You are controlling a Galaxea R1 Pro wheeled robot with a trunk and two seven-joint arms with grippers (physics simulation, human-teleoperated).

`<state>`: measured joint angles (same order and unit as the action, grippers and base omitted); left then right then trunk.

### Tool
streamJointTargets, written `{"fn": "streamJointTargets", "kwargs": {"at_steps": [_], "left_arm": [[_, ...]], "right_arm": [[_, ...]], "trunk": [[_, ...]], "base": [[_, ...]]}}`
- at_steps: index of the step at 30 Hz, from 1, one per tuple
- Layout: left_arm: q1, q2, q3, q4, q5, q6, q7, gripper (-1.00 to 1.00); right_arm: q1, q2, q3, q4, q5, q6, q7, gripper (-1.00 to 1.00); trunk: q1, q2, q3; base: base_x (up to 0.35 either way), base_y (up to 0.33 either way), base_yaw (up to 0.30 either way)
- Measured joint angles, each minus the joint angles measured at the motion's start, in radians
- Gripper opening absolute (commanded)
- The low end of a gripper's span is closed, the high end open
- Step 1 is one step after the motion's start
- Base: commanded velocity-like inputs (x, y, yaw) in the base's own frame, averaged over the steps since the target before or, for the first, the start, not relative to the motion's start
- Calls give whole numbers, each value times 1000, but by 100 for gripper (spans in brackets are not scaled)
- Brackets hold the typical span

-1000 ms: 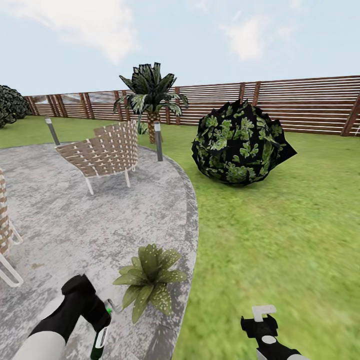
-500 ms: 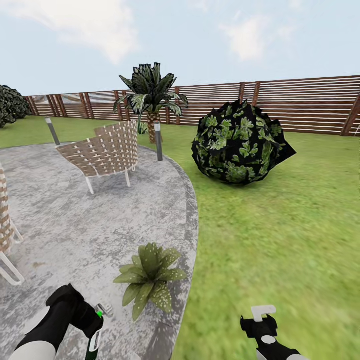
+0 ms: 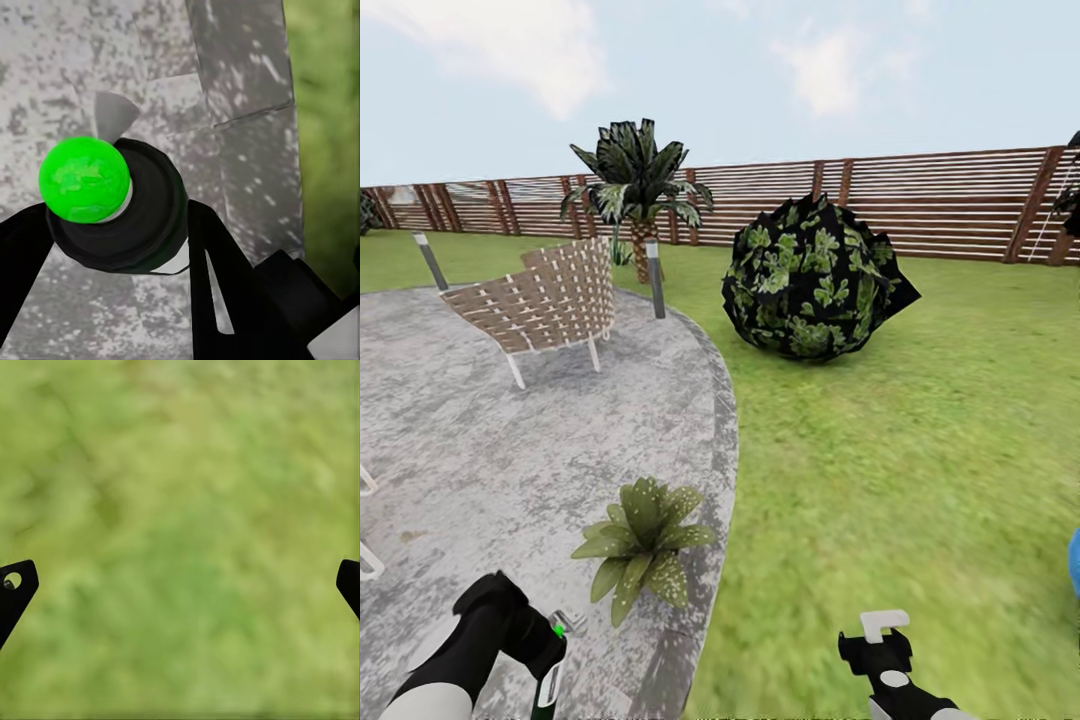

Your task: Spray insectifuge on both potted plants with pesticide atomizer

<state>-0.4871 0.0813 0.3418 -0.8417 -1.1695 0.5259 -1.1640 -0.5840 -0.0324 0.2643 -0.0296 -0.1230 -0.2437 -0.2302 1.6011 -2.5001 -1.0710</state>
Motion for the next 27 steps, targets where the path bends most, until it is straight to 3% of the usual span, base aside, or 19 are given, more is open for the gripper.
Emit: {"fn": "streamJointTargets", "kwargs": {"at_steps": [18, 27], "left_arm": [[0, 1, 1, 1, 1, 3, 0, -100], [0, 0, 3, 0, 0, 3, -1, -100]], "right_arm": [[0, -3, 0, 1, 3, -1, 0, 100], [0, -2, 0, 1, 2, 1, 2, 100]], "trunk": [[0, 0, -11], [0, 0, -11]], "base": [[0, 5, -1], [0, 286, -225]]}}
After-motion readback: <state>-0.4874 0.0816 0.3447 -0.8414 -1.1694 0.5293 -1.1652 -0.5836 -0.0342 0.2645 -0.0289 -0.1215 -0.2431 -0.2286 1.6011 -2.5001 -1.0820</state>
